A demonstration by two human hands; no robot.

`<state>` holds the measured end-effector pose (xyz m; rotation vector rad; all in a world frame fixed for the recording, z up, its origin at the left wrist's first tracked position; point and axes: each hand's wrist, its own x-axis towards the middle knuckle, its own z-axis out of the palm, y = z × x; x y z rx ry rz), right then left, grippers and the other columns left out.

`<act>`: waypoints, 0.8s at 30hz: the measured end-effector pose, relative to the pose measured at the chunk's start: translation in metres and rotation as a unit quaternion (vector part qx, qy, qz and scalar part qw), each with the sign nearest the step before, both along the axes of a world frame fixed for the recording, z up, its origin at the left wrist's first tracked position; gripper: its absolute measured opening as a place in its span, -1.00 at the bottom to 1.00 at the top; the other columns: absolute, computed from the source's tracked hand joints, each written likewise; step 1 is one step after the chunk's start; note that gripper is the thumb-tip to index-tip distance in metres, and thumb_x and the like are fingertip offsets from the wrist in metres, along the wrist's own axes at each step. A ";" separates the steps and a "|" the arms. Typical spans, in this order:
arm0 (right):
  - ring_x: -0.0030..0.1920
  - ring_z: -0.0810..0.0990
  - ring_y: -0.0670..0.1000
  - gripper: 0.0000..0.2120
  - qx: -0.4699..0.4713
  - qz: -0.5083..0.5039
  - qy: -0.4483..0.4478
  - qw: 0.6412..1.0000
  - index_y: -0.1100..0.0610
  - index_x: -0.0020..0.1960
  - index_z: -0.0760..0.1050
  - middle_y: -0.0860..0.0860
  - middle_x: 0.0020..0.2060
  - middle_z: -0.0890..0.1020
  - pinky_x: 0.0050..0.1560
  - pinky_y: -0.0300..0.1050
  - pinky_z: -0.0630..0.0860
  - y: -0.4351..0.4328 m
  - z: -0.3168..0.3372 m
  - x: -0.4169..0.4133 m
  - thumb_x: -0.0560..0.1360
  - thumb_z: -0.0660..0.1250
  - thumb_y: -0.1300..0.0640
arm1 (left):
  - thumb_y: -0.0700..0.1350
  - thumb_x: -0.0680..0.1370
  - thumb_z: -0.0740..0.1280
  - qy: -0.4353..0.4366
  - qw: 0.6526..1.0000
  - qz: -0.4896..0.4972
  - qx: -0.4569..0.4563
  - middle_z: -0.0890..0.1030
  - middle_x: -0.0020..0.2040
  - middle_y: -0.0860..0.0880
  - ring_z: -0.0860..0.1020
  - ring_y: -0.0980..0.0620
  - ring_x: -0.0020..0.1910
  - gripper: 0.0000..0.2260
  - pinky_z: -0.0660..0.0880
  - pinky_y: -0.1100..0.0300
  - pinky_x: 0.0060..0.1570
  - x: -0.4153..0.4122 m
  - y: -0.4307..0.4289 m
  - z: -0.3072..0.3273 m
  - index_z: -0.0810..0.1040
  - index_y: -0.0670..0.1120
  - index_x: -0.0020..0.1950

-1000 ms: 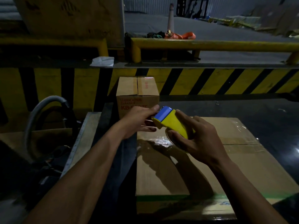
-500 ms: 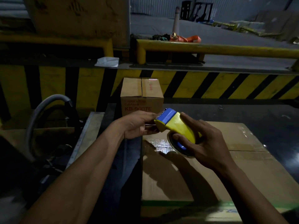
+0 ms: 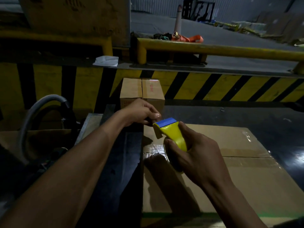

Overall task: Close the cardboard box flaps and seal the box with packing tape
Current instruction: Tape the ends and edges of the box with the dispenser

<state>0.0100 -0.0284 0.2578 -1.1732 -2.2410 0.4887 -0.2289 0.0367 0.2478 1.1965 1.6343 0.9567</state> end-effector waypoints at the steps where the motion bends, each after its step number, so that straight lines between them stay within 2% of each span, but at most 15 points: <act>1: -0.14 0.50 -0.06 -0.32 -0.008 -0.005 0.001 1.000 -0.04 0.53 0.26 0.05 -0.02 0.62 -0.11 -0.10 0.51 -0.003 0.001 -0.003 0.49 0.26 -0.29 | -0.25 0.56 0.40 0.012 1.000 -0.001 -0.002 0.69 -0.08 -0.13 0.66 0.03 -0.13 -0.92 0.55 0.31 -0.29 -0.004 0.006 0.001 0.70 -0.19 0.00; 4: -0.18 0.48 -0.06 -0.34 -0.021 -0.010 -0.010 1.000 -0.05 0.52 0.26 0.00 -0.12 0.60 -0.22 -0.16 0.36 -0.009 0.001 -0.016 0.51 0.23 -0.30 | -0.22 0.57 0.41 0.077 0.996 -0.030 -0.018 0.70 -0.07 -0.15 0.68 0.00 -0.11 -0.92 0.56 0.32 -0.30 -0.012 0.020 -0.001 0.70 -0.16 0.00; 6: -0.16 0.53 -0.01 -0.39 -0.026 -0.019 -0.011 0.999 -0.07 0.47 0.34 0.02 -0.09 0.64 -0.23 -0.15 0.30 -0.011 0.000 -0.024 0.50 0.24 -0.30 | -0.21 0.56 0.42 0.112 0.993 -0.035 -0.015 0.70 -0.06 -0.13 0.68 0.00 -0.08 -0.93 0.58 0.30 -0.29 -0.018 0.029 -0.006 0.70 -0.13 -0.02; 9: -0.06 0.59 -0.01 -0.46 -0.054 -0.023 -0.014 0.998 -0.11 0.36 0.40 -0.01 -0.15 0.62 -0.28 -0.16 0.27 -0.018 0.000 -0.032 0.47 0.20 -0.36 | -0.22 0.56 0.42 0.143 0.989 -0.032 -0.016 0.71 -0.07 -0.12 0.69 -0.03 -0.06 -0.93 0.62 0.24 -0.22 -0.031 0.039 -0.017 0.71 -0.12 -0.06; 13: -0.08 0.59 -0.03 -0.49 -0.070 -0.029 -0.043 0.996 -0.11 0.33 0.40 -0.01 -0.23 0.55 -0.39 -0.27 0.28 -0.013 -0.003 -0.040 0.49 0.20 -0.34 | -0.20 0.54 0.45 0.164 0.984 -0.058 -0.027 0.72 -0.10 -0.08 0.70 0.02 -0.09 -0.94 0.63 0.23 -0.21 -0.035 0.052 -0.033 0.71 -0.08 -0.10; 16: -0.06 0.60 0.02 -0.43 -0.056 -0.039 -0.059 0.996 -0.06 0.39 0.40 -0.02 -0.12 0.64 -0.29 -0.13 0.27 -0.002 -0.006 -0.044 0.50 0.18 -0.34 | -0.18 0.53 0.47 0.192 0.980 -0.058 -0.017 0.73 -0.15 -0.03 0.70 0.07 -0.11 -0.94 0.65 0.18 -0.13 -0.038 0.063 -0.039 0.72 -0.04 -0.12; 19: -0.10 0.58 0.02 -0.42 -0.060 -0.039 -0.053 0.996 -0.03 0.38 0.42 -0.02 -0.09 0.65 -0.26 -0.12 0.31 0.003 -0.006 -0.048 0.50 0.18 -0.35 | -0.19 0.52 0.47 0.196 0.979 -0.058 -0.025 0.73 -0.17 -0.04 0.70 0.06 -0.12 -0.95 0.64 0.20 -0.15 -0.044 0.070 -0.041 0.71 -0.06 -0.11; 22: -0.23 0.43 -0.05 -0.44 -0.066 -0.032 -0.052 0.996 -0.05 0.36 0.42 -0.05 -0.15 0.59 -0.28 -0.14 0.29 0.004 -0.005 -0.051 0.50 0.19 -0.35 | -0.18 0.52 0.48 0.208 0.975 -0.067 -0.038 0.73 -0.17 -0.02 0.70 0.05 -0.12 -0.94 0.62 0.22 -0.17 -0.048 0.074 -0.046 0.72 -0.03 -0.12; 24: -0.25 0.36 -0.09 -0.45 -0.070 -0.034 -0.049 0.996 -0.05 0.36 0.43 -0.05 -0.10 0.62 -0.25 -0.15 0.31 0.005 -0.004 -0.052 0.49 0.20 -0.35 | -0.16 0.51 0.49 0.214 0.973 -0.073 -0.045 0.73 -0.17 0.00 0.69 0.05 -0.10 -0.94 0.64 0.16 -0.11 -0.050 0.076 -0.049 0.73 -0.02 -0.14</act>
